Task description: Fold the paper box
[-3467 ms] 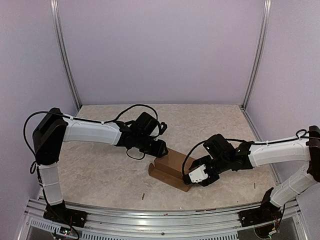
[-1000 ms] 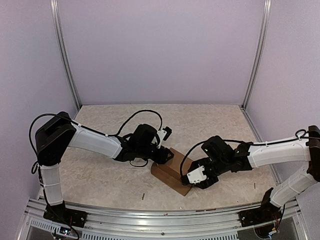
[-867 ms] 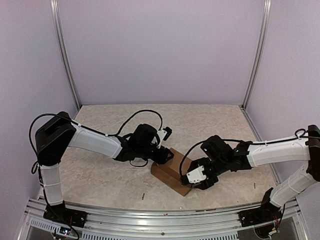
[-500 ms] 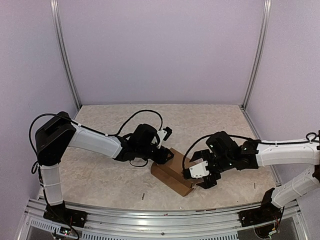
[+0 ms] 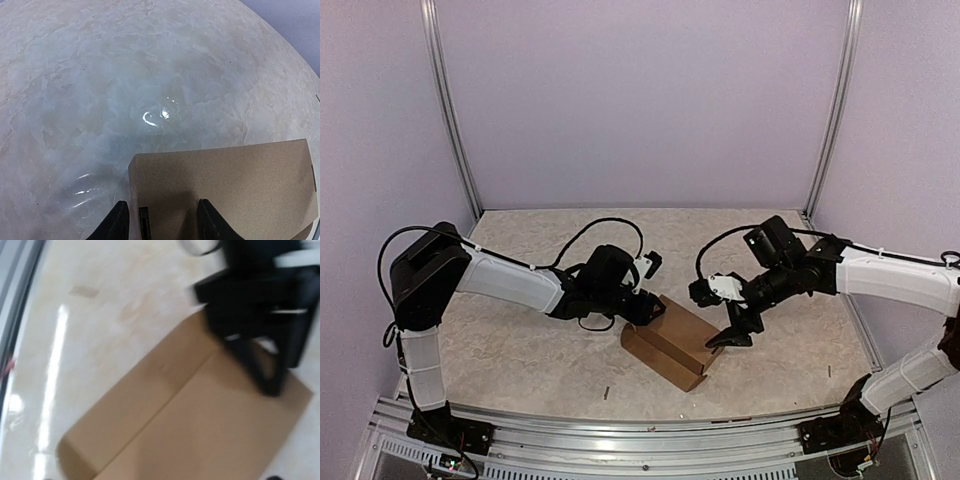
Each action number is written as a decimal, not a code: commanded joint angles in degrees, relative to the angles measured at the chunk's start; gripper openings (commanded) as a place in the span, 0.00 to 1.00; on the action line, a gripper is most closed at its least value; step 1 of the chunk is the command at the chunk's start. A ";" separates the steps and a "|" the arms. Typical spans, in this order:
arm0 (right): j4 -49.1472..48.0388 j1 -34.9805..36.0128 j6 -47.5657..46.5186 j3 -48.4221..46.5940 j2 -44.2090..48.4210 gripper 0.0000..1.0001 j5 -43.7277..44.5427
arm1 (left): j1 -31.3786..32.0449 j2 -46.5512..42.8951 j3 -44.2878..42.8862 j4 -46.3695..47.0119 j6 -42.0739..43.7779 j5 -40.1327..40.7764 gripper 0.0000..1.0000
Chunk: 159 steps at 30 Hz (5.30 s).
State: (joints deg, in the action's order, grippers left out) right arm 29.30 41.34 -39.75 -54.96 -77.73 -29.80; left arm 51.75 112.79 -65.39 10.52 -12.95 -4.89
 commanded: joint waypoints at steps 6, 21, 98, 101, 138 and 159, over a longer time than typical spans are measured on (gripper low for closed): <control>-5.41 7.97 -17.45 17.12 5.95 0.74 11.74 | -1.89 2.67 -3.83 -4.76 -4.20 3.99 0.46; -17.45 18.75 -14.37 18.89 4.19 0.80 26.59 | -2.17 3.05 -4.93 -6.82 -4.18 3.21 0.46; -21.79 19.34 -8.77 17.92 -3.95 0.48 33.16 | 1.89 -10.70 26.90 17.18 -6.12 10.17 0.26; -21.80 19.34 -8.78 17.96 -3.98 0.48 33.10 | 1.42 -10.16 26.61 17.84 -6.12 9.79 0.22; -20.67 19.30 -8.67 17.17 -6.67 0.48 32.51 | 6.26 -7.67 18.07 7.90 2.12 16.84 0.00; -19.87 19.30 -9.65 17.09 -7.76 0.46 31.38 | 5.19 -6.40 9.80 -4.32 3.81 15.70 0.00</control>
State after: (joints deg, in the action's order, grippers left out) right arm 6.07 60.73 -49.17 -38.00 -82.65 3.99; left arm 56.88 105.51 -52.53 8.38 -9.89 13.76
